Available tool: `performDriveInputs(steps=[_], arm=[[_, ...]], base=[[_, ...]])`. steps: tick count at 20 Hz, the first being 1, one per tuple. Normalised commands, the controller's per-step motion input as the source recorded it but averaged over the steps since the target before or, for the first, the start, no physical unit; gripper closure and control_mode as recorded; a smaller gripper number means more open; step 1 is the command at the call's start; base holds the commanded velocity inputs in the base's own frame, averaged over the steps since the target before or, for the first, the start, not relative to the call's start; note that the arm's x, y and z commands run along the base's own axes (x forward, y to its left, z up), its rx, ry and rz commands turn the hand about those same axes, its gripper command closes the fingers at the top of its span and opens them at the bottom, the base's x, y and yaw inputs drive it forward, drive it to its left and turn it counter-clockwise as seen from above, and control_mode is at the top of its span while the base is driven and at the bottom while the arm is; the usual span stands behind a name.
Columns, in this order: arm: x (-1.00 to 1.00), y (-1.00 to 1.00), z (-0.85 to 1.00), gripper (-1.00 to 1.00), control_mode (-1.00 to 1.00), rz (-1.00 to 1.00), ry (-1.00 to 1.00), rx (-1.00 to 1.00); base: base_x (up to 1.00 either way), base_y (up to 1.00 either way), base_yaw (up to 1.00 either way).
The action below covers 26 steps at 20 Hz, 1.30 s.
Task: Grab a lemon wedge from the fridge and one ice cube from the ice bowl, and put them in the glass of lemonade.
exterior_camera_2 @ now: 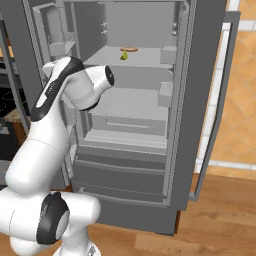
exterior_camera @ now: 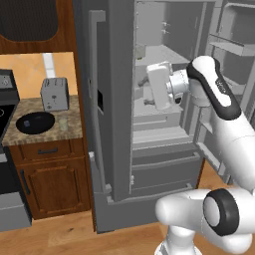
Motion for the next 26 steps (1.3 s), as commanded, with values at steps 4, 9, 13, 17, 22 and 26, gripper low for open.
performDriveInputs(steps=[4,9,13,17,22,26], arm=[[-0.19,-0.60,0.06,-1.00,-1.00,0.00,0.00,0.05],[0.23,-0.97,0.06,-1.00,-1.00,-0.04,0.05,0.07],[0.77,-0.66,-0.05,-1.00,-1.00,-0.07,0.12,0.00],[0.84,0.21,-0.47,-1.00,-1.00,0.00,0.23,-0.09],[0.29,0.36,-0.55,-1.00,-1.00,0.05,0.19,-0.04],[-0.01,0.44,-0.11,-1.00,-1.00,0.10,0.02,0.00]], base=[[0.00,0.00,0.00],[0.00,0.00,0.00],[0.00,0.00,0.00],[0.00,0.00,0.00],[0.00,0.00,0.00],[0.00,0.00,0.00]])
